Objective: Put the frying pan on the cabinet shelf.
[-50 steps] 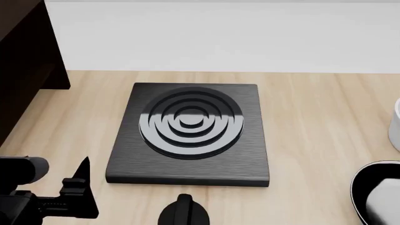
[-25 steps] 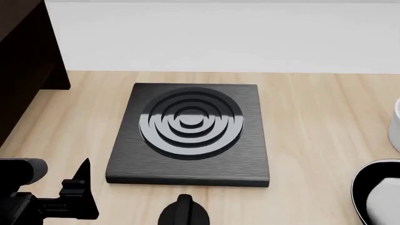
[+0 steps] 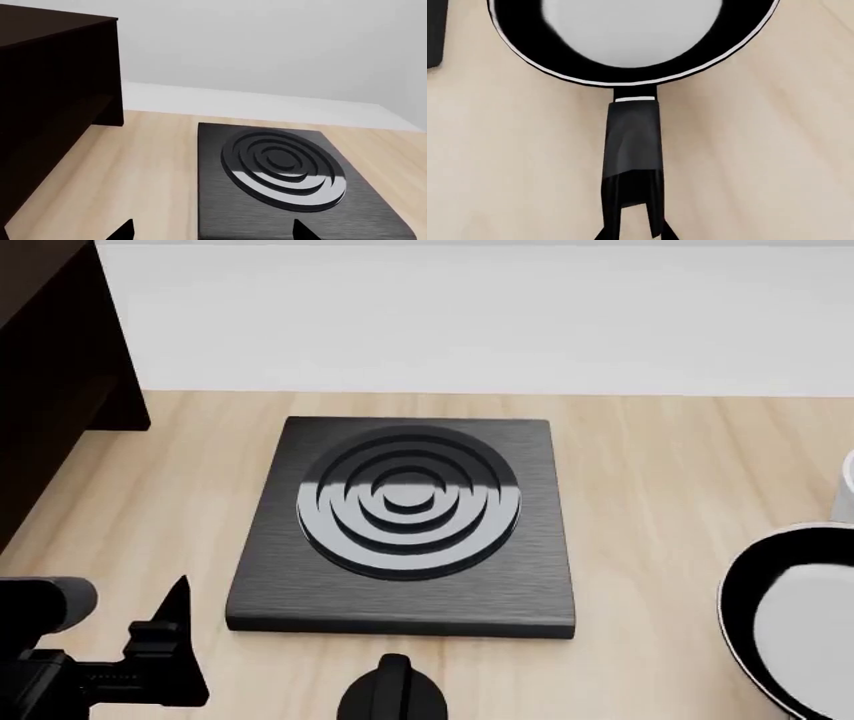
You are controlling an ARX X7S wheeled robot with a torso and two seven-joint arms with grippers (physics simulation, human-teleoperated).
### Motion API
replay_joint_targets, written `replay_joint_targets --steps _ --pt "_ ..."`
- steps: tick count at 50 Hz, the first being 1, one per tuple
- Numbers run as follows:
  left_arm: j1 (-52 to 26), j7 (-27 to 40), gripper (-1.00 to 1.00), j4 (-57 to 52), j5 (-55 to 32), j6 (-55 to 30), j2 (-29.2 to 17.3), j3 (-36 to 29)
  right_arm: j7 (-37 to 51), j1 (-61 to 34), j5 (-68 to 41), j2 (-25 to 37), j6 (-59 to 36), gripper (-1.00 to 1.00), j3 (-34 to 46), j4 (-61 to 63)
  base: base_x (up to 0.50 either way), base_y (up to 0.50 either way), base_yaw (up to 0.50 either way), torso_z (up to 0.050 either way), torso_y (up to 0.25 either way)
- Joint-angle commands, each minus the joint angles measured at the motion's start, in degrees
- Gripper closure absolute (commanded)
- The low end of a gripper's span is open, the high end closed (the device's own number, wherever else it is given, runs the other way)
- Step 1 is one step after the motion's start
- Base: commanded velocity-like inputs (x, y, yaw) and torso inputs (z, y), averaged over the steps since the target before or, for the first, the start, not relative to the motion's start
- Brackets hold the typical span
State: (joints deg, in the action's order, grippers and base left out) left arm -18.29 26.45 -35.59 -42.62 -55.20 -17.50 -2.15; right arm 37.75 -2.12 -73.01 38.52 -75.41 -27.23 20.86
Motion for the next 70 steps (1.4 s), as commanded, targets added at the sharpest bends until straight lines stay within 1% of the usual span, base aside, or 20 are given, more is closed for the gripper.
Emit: replay_joint_targets --steps 1,11,15,23,27,29,33,38,43,44,49,52,54,55,59,61,62,64,65,70 --pt "-0.14 0.53 -1.00 -0.39 -0.71 -0.26 -0.09 0.12 8.59 -8.98 -11.47 2.75 -6.66 1.00 -0.60 4.64 0.00 0.00 0.00 0.000 0.000" --pt "-0.13 0.79 -1.00 -0.35 -0.95 -0.02 -0.27 0.23 18.33 -22.69 -25.95 6.25 -8.06 1.00 7.68 0.32 0.00 0.00 0.00 0.000 0.002" --pt "-0.14 0.76 -1.00 -0.20 -0.89 0.17 -0.26 -0.05 21.02 -28.13 -28.07 7.17 -7.95 1.00 12.30 -1.17 0.00 0.00 0.00 0.000 0.000" --pt "-0.31 1.55 -1.00 -0.52 -2.77 -0.30 0.23 1.61 21.32 -37.65 -28.20 5.52 -8.87 1.00 21.06 -3.61 0.00 0.00 0.00 0.000 0.001" --pt "-0.73 1.64 -1.00 -0.50 -3.40 -0.71 0.37 1.46 17.62 -40.69 -24.40 3.58 -8.81 1.00 23.07 -3.03 0.00 0.00 0.00 0.000 0.003" --pt "-1.29 2.21 -1.00 -0.09 -6.11 -0.98 1.94 3.67 14.10 -42.04 -19.09 2.85 -9.10 1.00 25.37 -1.87 0.00 0.00 0.00 0.000 0.000" --pt "-4.61 2.04 -1.00 1.01 -8.85 -2.86 2.75 3.52 6.23 -43.47 -10.48 0.65 -5.86 1.00 29.00 -1.04 0.00 0.00 0.00 0.000 0.003" --pt "-9.21 3.93 -1.00 3.36 -16.94 -5.87 5.65 7.34 2.18 -46.47 -5.57 -1.05 -3.07 1.00 32.12 -0.93 0.00 0.00 0.00 0.000 0.002" --pt "-14.27 3.17 -1.00 3.96 -22.36 -9.39 5.27 6.64 -0.58 -48.37 -4.44 -2.36 -2.39 1.00 34.73 -0.33 0.00 0.00 0.00 0.000 0.002" --pt "-15.97 2.96 -1.00 4.08 -22.79 -10.62 4.87 5.43 -3.14 -49.62 -3.17 -1.83 -3.04 1.00 37.35 1.33 0.00 0.00 0.00 0.000 0.000" --pt "-20.28 5.49 -1.00 6.68 -30.16 -13.49 6.81 6.92 -1.25 -50.39 -4.92 -3.35 -3.12 1.00 37.26 1.93 0.00 0.00 0.00 0.000 0.002" --pt "-22.47 5.28 -1.00 7.07 -30.49 -14.39 6.65 5.38 -2.11 -51.38 -4.46 -3.69 -2.87 1.00 38.28 2.92 0.00 0.00 0.00 0.000 0.003" --pt "-23.11 9.85 -1.00 10.45 -37.84 -14.29 9.48 9.04 -1.38 -52.50 -5.43 -3.99 -4.05 1.00 39.15 3.54 0.00 0.00 0.00 0.000 0.000" --pt "-23.69 10.78 -1.00 10.82 -38.93 -14.40 9.63 9.28 -1.01 -52.55 -5.88 -4.31 -3.75 1.00 38.79 3.56 0.00 0.00 0.00 0.000 0.000" --pt "-24.05 9.22 -1.00 10.38 -38.62 -14.30 9.00 8.26 -0.68 -53.18 -6.77 -4.89 -3.28 1.00 38.61 3.97 0.00 0.00 0.00 0.000 0.003" --pt "-24.18 11.12 -1.00 10.57 -41.18 -14.72 9.09 8.73 -0.15 -53.69 -7.32 -5.04 -3.60 1.00 38.89 4.42 0.00 0.00 0.00 0.008 0.000" --pt "-24.48 14.36 -1.00 11.61 -45.04 -15.28 9.25 9.21 0.45 -53.96 -8.03 -5.18 -3.81 1.00 38.84 4.68 0.00 0.00 0.00 0.000 0.010" --pt "-24.80 15.51 -1.00 11.22 -47.89 -14.60 9.47 10.15 1.10 -54.77 -7.87 -5.05 -4.86 1.00 40.16 5.65 0.00 0.00 0.00 0.000 0.000" --pt "-24.80 18.50 -1.00 12.33 -51.15 -13.83 9.86 10.89 1.74 -54.20 -8.23 -5.36 -4.20 1.00 39.52 5.44 0.00 0.00 0.00 0.000 0.000" --pt "-24.69 22.06 -1.00 11.65 -56.15 -12.62 9.90 11.27 1.78 -53.49 -8.04 -5.86 -3.55 1.00 40.20 5.67 0.00 0.00 0.00 0.000 0.002"
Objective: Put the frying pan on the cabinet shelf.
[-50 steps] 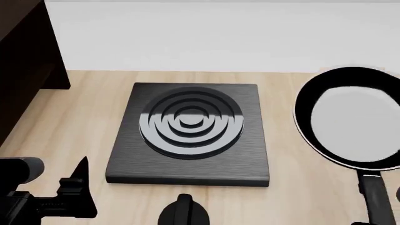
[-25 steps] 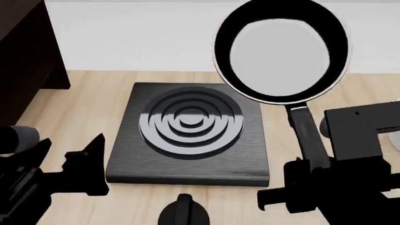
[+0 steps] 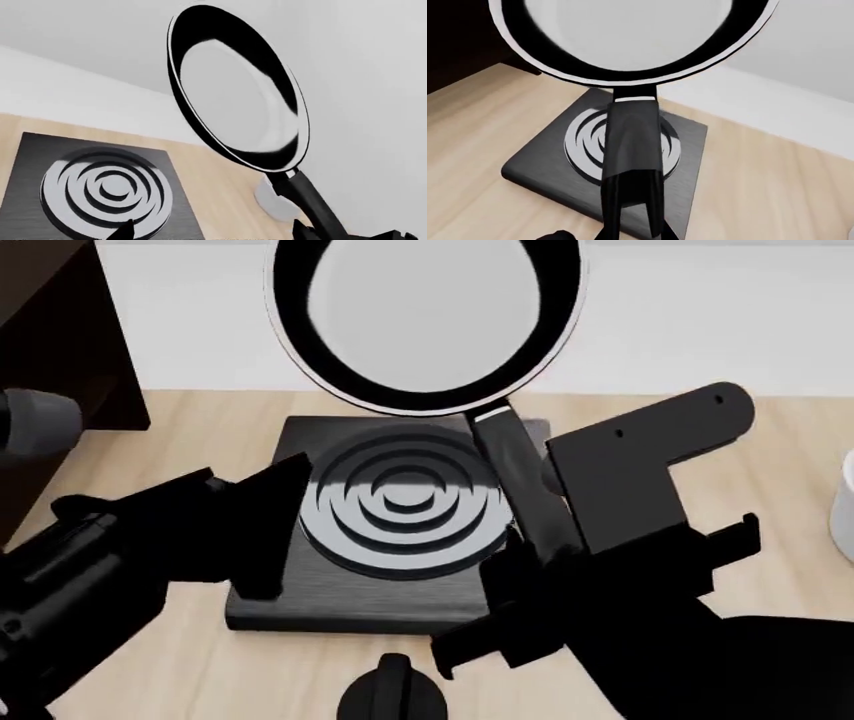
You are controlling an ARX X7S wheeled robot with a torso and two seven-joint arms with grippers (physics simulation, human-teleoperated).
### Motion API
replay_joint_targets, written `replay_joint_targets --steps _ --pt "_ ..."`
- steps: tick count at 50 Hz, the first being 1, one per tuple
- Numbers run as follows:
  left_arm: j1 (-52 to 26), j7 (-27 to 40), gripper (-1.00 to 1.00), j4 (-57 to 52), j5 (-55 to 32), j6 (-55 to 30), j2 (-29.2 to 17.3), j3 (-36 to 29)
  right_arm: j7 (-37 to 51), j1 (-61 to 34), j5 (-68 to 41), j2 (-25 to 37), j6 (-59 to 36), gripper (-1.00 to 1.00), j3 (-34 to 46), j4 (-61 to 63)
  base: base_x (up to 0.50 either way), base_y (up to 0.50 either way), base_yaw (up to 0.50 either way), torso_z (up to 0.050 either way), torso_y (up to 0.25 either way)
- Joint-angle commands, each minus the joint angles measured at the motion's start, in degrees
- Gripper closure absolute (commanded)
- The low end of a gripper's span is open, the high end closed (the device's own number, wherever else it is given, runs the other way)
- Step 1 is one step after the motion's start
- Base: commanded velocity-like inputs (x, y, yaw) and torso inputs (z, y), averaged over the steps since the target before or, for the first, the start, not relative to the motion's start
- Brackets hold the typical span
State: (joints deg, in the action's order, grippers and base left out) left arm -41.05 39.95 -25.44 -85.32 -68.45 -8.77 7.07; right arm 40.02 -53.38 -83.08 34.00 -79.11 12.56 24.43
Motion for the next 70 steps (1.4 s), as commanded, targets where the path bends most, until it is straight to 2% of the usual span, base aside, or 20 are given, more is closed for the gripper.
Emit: replay_joint_targets --steps 1,10,19,32,57,70 --pt "-1.93 9.10 -1.00 1.08 -14.45 0.61 1.06 1.86 -0.29 -2.26 1.91 -1.51 0.20 1.00 0.50 2.10 0.00 0.00 0.00 0.000 0.000" --pt "-0.64 15.93 -1.00 -1.34 -22.20 5.31 3.37 1.17 1.34 -2.97 0.40 -2.53 0.07 1.00 1.57 2.46 0.00 0.00 0.00 0.000 0.001" --pt "0.42 16.91 -1.00 -1.84 -23.21 8.04 5.13 -0.32 2.64 -3.13 -1.18 -2.86 0.26 1.00 2.18 3.13 0.00 0.00 0.00 0.000 0.002" --pt "3.94 14.00 -1.00 -1.12 -21.35 12.75 6.85 -1.77 3.40 -2.49 -2.28 -2.47 1.57 1.00 2.14 4.48 0.00 0.00 0.00 0.001 0.002" --pt "6.06 10.85 -1.00 0.62 -19.06 16.75 5.15 -5.67 11.01 -0.49 -9.86 -1.80 2.77 1.00 2.95 10.06 0.00 0.00 0.00 0.000 0.002" --pt "7.65 9.53 -1.00 0.75 -18.14 17.41 4.26 -7.95 10.24 0.67 -8.97 -1.75 3.62 1.00 3.71 11.18 0.00 0.00 0.00 0.001 0.002"
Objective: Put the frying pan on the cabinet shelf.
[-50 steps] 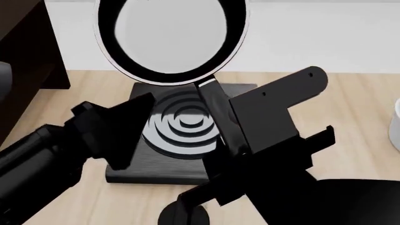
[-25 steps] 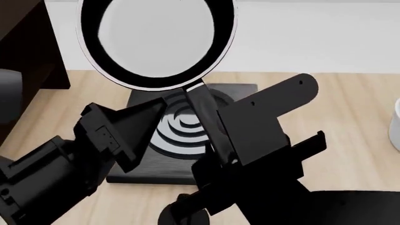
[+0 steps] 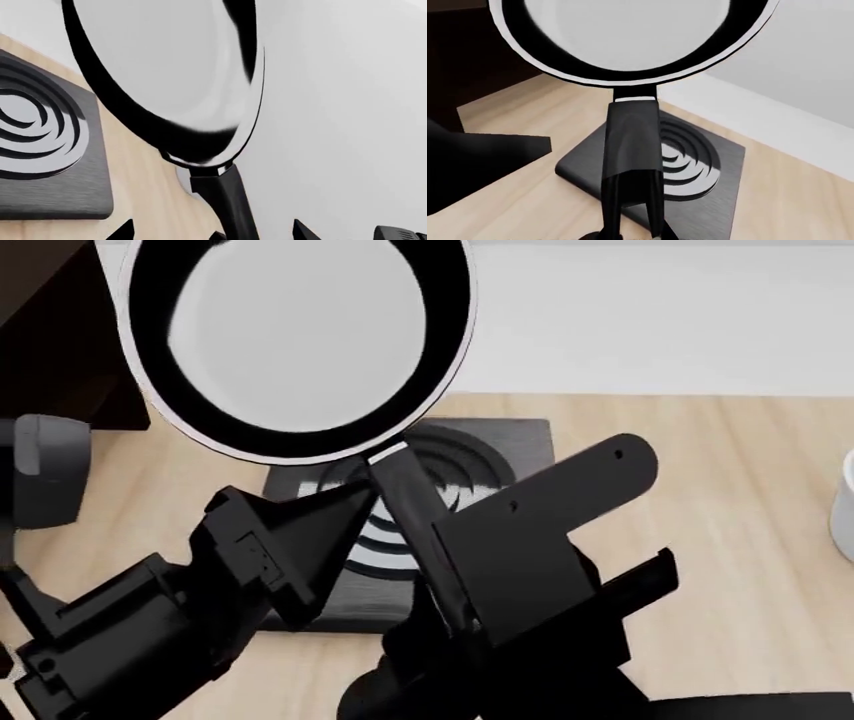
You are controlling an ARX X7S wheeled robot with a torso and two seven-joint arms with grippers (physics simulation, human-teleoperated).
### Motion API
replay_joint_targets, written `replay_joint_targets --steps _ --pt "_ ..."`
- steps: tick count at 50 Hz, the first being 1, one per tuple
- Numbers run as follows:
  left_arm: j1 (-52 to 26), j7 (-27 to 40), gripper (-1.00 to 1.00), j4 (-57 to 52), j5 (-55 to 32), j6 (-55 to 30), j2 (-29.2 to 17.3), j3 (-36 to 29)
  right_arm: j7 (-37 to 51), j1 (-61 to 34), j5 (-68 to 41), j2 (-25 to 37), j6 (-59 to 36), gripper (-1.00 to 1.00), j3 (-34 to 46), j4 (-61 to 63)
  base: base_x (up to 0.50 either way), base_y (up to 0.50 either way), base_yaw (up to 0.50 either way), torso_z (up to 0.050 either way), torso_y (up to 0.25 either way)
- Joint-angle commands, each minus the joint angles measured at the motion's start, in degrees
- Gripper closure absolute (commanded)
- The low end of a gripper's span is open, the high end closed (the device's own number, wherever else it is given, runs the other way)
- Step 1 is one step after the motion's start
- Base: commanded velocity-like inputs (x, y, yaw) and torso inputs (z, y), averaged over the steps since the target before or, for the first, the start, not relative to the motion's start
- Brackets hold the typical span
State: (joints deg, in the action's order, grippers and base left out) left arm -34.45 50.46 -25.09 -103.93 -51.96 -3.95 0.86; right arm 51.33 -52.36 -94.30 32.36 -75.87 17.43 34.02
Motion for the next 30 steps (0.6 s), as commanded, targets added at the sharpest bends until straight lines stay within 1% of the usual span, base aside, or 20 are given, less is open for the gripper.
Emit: replay_joint_targets --steps 1,7,12,14,23,30 --pt "0.97 -0.90 -1.00 0.39 0.40 1.05 -0.56 -1.91 -0.80 -0.37 1.90 -0.09 0.41 1.00 -1.07 1.77 0.00 0.00 0.00 0.000 0.000" --pt "1.28 -2.52 -1.00 1.03 2.37 1.17 -0.78 -3.21 1.47 -0.90 -0.61 -0.05 0.69 1.00 -0.49 2.51 0.00 0.00 0.00 0.000 0.002" --pt "0.88 -2.20 -1.00 0.98 1.57 1.71 -0.60 -4.15 1.83 -0.68 -0.96 -0.12 0.70 1.00 0.23 3.01 0.00 0.00 0.00 0.002 0.002" --pt "0.55 -2.42 -1.00 1.32 1.53 2.05 -0.65 -4.26 0.17 0.12 0.91 -0.02 0.78 1.00 0.20 3.12 0.00 0.00 0.00 0.000 0.000" --pt "0.38 -2.81 -1.00 2.01 1.41 3.21 -0.36 -5.70 -2.26 2.04 3.63 0.14 1.37 1.00 0.67 3.85 0.00 0.00 0.00 0.000 0.001" --pt "0.31 -4.65 -1.00 3.45 2.73 3.84 0.06 -7.26 -2.59 2.77 3.89 0.41 1.71 1.00 1.06 4.48 0.00 0.00 0.00 0.000 0.003"
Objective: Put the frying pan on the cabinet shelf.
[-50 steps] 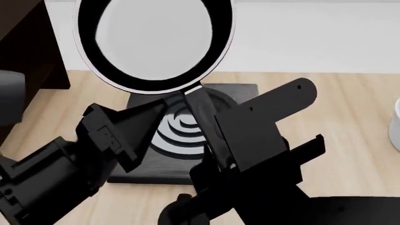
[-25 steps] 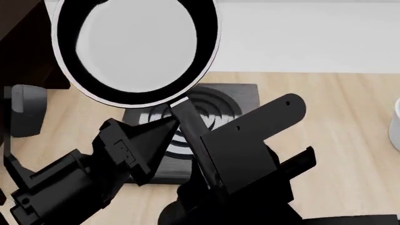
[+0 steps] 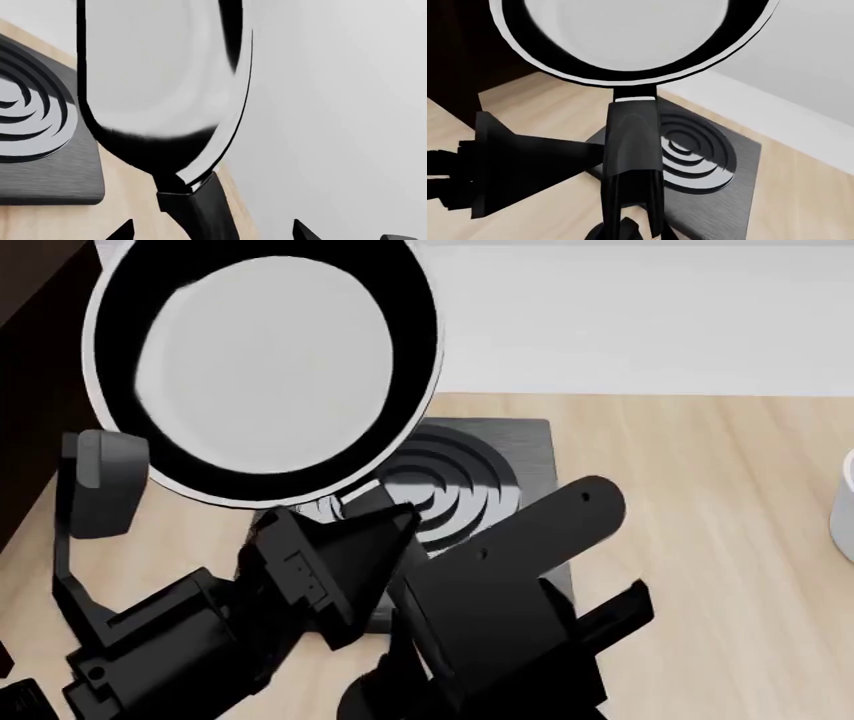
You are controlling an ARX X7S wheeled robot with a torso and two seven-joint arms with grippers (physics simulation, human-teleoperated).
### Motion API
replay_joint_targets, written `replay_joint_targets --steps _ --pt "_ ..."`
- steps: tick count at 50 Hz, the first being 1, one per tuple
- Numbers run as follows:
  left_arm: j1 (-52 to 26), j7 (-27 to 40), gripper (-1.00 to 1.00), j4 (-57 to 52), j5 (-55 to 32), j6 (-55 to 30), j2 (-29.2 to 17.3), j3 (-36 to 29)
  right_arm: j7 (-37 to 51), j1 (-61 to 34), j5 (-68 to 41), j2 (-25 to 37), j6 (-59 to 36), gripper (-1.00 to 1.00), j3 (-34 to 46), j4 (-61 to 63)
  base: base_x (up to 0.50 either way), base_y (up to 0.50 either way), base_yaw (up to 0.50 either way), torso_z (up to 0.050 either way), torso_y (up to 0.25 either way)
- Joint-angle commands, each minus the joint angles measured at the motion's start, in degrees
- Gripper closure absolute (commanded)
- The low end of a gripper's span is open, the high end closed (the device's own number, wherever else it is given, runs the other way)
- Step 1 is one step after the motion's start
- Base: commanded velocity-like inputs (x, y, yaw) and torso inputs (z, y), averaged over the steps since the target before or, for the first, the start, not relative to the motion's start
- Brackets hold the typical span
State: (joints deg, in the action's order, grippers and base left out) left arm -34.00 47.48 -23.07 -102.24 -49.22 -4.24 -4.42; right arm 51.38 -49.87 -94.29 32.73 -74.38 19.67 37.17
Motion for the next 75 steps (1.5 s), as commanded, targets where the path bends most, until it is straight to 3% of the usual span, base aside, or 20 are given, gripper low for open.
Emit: replay_joint_targets --steps 1,40,41,70,71,75 --pt "-0.11 -1.86 -1.00 1.60 1.13 1.19 0.30 -2.13 -2.84 0.49 4.07 0.13 0.35 1.00 -1.23 1.45 0.00 0.00 0.00 0.000 0.000" --pt "0.15 -3.46 -1.00 3.70 3.04 7.63 -0.81 -4.54 -2.90 3.86 4.56 1.62 2.82 1.00 -0.55 3.51 0.00 0.00 0.00 0.001 0.002" --pt "0.13 -3.34 1.00 3.55 3.02 7.77 -0.87 -4.57 -3.24 4.08 4.78 1.65 2.99 1.00 -0.61 3.51 0.00 0.00 0.00 0.000 0.000" --pt "-2.04 -2.71 1.00 3.18 3.80 11.28 -2.65 -5.17 -2.83 4.70 3.14 2.27 4.78 1.00 -0.34 4.34 0.00 0.00 0.00 0.000 0.002" --pt "-2.30 -2.81 1.00 3.28 3.90 11.31 -2.84 -5.15 -2.30 4.60 2.83 2.40 4.62 -1.00 -0.16 4.36 0.00 0.00 0.00 0.000 0.000" --pt "-3.51 -2.84 1.00 4.13 3.94 11.50 -3.55 -4.94 -2.02 4.29 2.45 2.87 3.81 -1.00 0.69 4.87 0.00 0.00 0.00 0.000 0.003"
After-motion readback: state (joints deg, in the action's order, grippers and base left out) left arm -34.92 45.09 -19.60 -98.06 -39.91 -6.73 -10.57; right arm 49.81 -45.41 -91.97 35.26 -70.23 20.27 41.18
